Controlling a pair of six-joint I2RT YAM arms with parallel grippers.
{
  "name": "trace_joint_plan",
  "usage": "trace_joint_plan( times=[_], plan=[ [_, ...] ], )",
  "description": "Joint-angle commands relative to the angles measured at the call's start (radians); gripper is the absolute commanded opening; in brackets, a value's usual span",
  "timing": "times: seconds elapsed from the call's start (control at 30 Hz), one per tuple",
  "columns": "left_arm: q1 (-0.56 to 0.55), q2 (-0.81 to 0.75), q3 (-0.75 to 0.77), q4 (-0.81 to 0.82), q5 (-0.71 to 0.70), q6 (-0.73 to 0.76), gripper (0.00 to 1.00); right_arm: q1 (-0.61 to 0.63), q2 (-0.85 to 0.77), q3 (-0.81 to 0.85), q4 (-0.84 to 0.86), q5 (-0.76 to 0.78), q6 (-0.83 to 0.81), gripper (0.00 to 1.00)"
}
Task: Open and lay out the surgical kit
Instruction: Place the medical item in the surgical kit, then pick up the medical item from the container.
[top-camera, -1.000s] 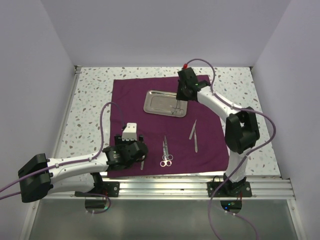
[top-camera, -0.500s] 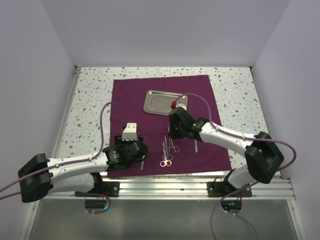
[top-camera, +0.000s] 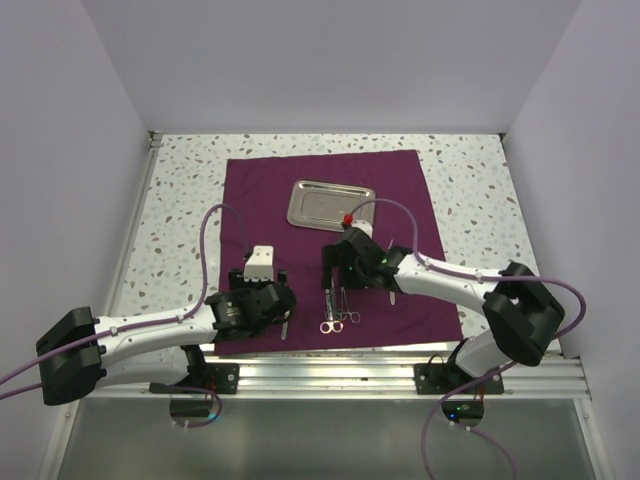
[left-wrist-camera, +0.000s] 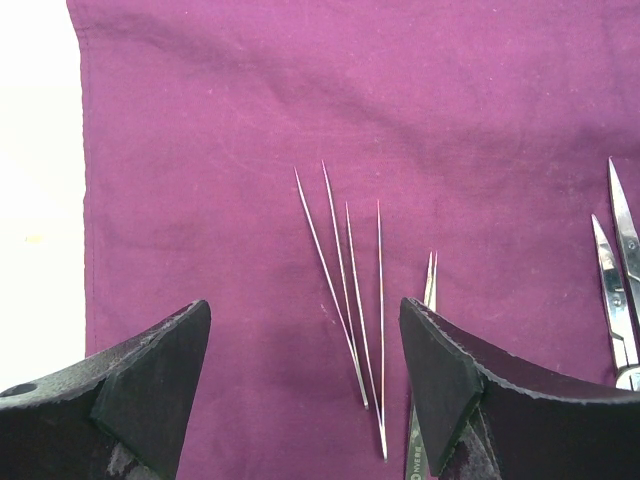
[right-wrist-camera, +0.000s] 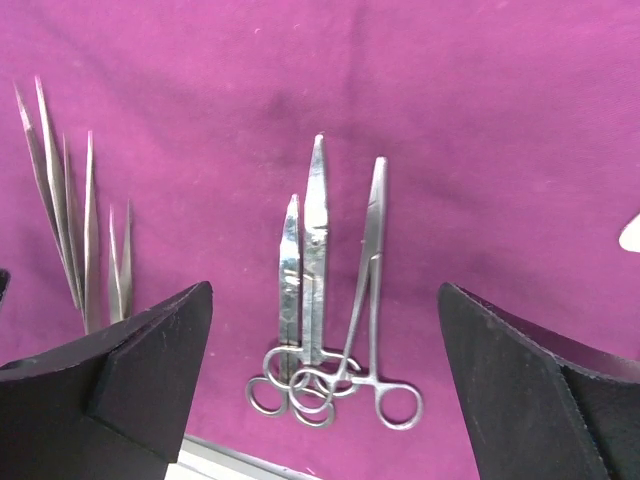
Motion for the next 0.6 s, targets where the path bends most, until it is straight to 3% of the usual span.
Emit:
trace_joint_plan(
  times=[0.0,0.13,0.33,0.43,0.57],
  plan=[
    [0.0,-0.014,-0.002,0.026,-0.019,0.004,0.8,-0.012,-0.052,0.11,-0.08,0.141,-0.029,0.98],
    [0.0,-0.025,-0.007,0.031,-0.014,0.008,0.8,-0.104,-0.046,0.222,-0.123,0.181,-0.09,0.98],
    [-0.004,-0.031,-0.01,0.038,-0.008,0.016,0.8,-0.248,0.091,0.406,-0.134,0.167,-0.136,0.97],
    [-0.004,-0.029,-0.011,0.04,-0.008,0.019,0.8,-0.291,0.209,0.514,-0.127,0.135,-0.15,0.93],
    [-0.006,-0.032,-0.011,0.043,-0.005,0.021,0.8,-0.323,0.39,0.695,-0.166,0.113,-0.17,0.8]
  ],
)
